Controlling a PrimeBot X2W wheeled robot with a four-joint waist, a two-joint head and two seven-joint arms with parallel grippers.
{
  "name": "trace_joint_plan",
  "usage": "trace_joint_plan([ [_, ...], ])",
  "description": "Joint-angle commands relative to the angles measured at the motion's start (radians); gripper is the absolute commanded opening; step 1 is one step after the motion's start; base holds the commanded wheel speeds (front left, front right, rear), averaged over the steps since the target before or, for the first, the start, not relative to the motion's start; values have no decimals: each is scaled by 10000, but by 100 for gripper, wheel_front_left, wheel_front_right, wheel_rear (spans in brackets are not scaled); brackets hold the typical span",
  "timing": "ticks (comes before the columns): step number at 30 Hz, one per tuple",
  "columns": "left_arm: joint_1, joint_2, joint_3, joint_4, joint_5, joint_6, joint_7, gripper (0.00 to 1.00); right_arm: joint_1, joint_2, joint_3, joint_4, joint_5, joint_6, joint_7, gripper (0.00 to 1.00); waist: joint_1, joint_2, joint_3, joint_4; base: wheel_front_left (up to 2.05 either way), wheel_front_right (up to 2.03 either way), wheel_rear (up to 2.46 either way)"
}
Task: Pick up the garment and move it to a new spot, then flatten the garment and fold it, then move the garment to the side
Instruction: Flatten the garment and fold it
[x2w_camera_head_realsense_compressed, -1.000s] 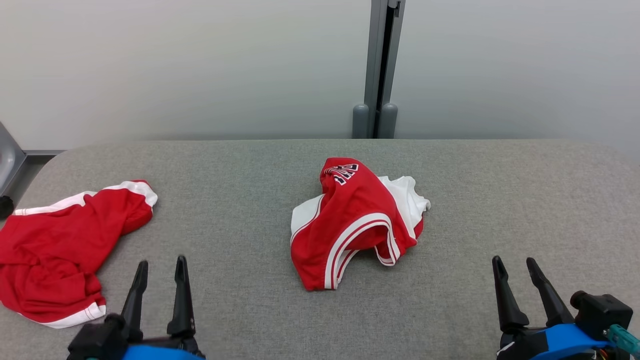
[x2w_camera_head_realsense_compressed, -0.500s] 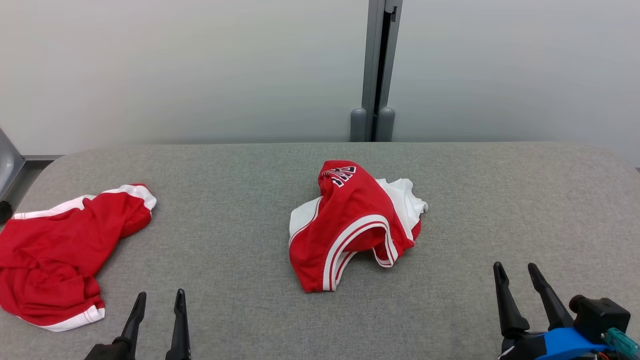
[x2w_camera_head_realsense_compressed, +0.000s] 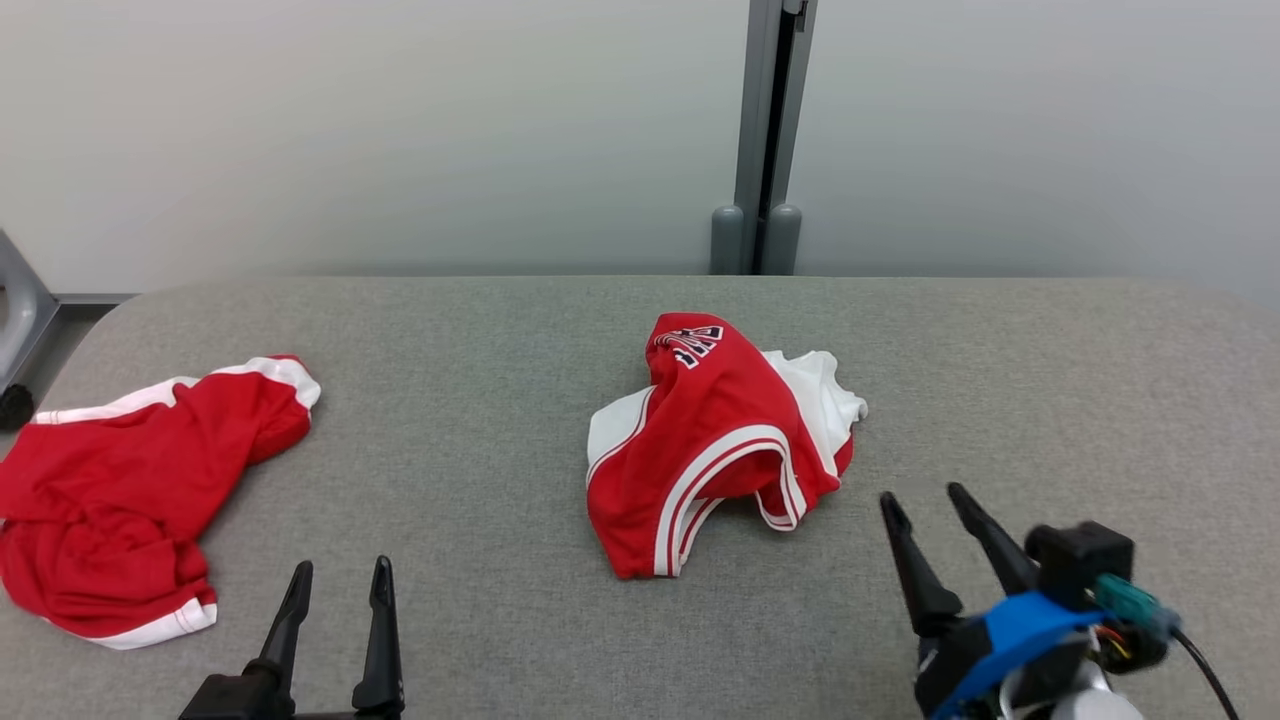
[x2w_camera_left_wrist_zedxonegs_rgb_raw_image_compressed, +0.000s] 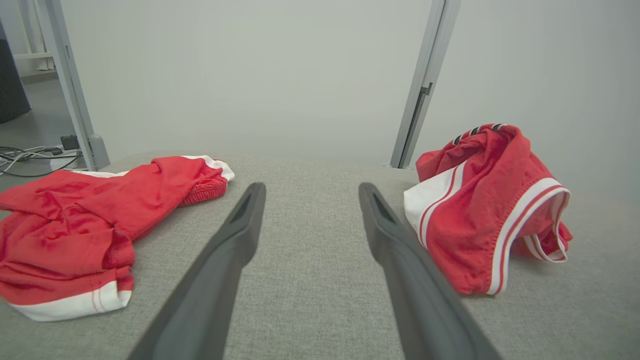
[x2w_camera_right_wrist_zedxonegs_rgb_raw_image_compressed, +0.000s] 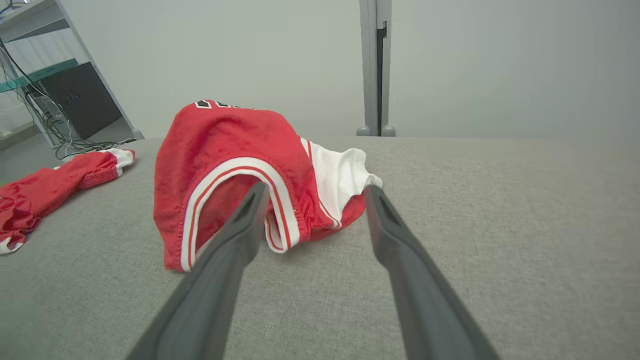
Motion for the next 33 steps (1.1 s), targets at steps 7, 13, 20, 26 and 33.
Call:
trace_joint_plan([
  [7, -378, -72, -171, -348, -70, 68, 138, 100, -1579, -37, 591, 2269, 1065, 5, 673, 100, 0, 0, 290, 440, 0, 0, 0],
  [13, -561, -104, -374, -348, -50, -27, 201, 100, -3096, -45, 961, 4737, 1346, 5, 600, 100, 0, 0, 623, 866, 0, 0, 0],
  [20, -784, -98, -549, -297, -94, -135, 164, 100, -4490, -39, 848, 7165, 653, 5, -30, 100, 0, 0, 1042, 1280, 0, 0, 0],
  [26, -996, -132, -632, -151, -144, -190, 101, 100, -5213, -42, 617, 8516, -223, 5, -487, 100, 0, 0, 1258, 1382, 0, 0, 0],
  [33, -1242, -137, -684, 59, -198, -277, 16, 100, -5775, -33, -650, 9060, -855, 5, -1519, 0, 0, 0, 1238, 1321, 0, 0, 0],
])
